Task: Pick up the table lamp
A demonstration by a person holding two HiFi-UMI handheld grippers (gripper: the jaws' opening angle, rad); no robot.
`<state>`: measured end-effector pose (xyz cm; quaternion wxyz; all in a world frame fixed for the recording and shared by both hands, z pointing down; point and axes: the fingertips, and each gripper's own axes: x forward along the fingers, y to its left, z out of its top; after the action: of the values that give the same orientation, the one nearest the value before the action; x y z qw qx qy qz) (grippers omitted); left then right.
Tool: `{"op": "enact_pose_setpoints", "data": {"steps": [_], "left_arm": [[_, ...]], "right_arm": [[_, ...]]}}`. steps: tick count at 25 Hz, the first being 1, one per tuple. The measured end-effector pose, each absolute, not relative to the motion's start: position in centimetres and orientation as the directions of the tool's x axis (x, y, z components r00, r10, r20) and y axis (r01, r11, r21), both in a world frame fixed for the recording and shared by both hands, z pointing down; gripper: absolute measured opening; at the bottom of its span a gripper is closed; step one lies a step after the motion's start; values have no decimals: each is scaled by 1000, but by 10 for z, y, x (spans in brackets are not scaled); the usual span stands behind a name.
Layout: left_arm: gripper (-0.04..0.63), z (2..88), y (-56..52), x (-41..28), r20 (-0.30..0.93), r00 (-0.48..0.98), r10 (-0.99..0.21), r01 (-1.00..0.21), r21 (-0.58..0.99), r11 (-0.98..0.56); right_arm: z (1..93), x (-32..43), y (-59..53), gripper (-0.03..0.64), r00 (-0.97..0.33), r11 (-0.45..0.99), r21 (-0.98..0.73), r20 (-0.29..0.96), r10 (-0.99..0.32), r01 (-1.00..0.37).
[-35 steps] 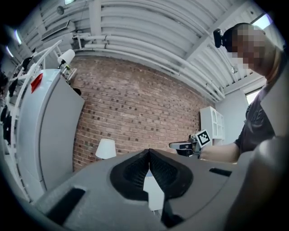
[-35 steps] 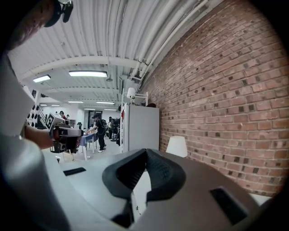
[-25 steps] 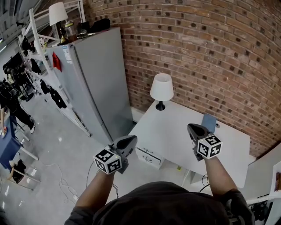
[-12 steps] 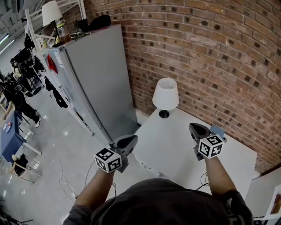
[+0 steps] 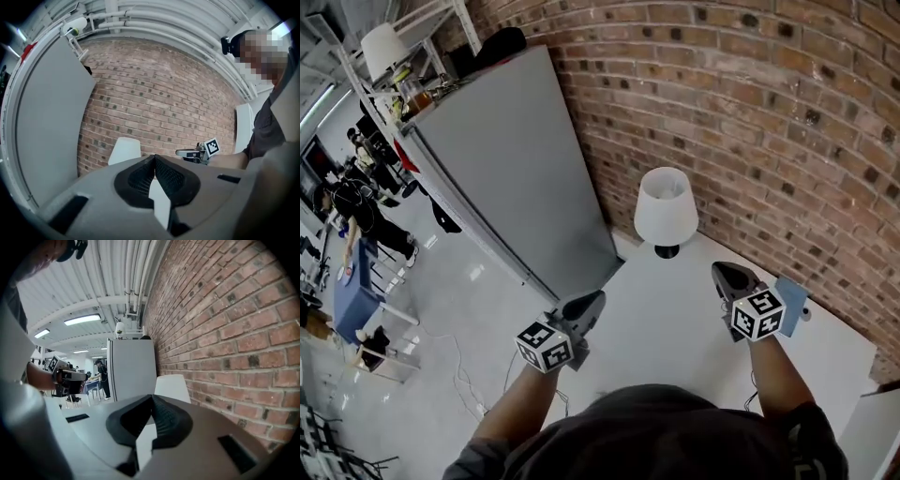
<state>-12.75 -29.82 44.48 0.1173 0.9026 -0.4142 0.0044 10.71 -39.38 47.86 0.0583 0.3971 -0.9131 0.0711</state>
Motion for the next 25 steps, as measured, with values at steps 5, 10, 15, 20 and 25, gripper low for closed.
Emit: {"op": "enact_pose_setpoints", "data": {"steps": [5, 10, 15, 20, 25], "left_arm": [[5, 447, -322, -149, 67, 711, -700, -695, 222, -684], [5, 449, -339, -167, 63, 755, -653, -649, 211, -731], [5, 439, -340, -174, 36, 759, -650, -641, 210, -738], [5, 434, -341, -175, 16, 745, -666, -653, 221, -725], [184, 441, -345, -159, 42, 753, -657, -653, 182, -736]], "right_arm": [[476, 92, -403, -6, -619, 623, -36, 173, -766, -781], [464, 68, -400, -6, -580, 589, -1, 175, -795, -808], [454, 60, -395, -6, -578, 589, 10, 183, -795, -808], [445, 67, -397, -6, -580, 593, 24, 184, -794, -805], [444, 79, -400, -6, -586, 598, 19, 176, -791, -801]]}}
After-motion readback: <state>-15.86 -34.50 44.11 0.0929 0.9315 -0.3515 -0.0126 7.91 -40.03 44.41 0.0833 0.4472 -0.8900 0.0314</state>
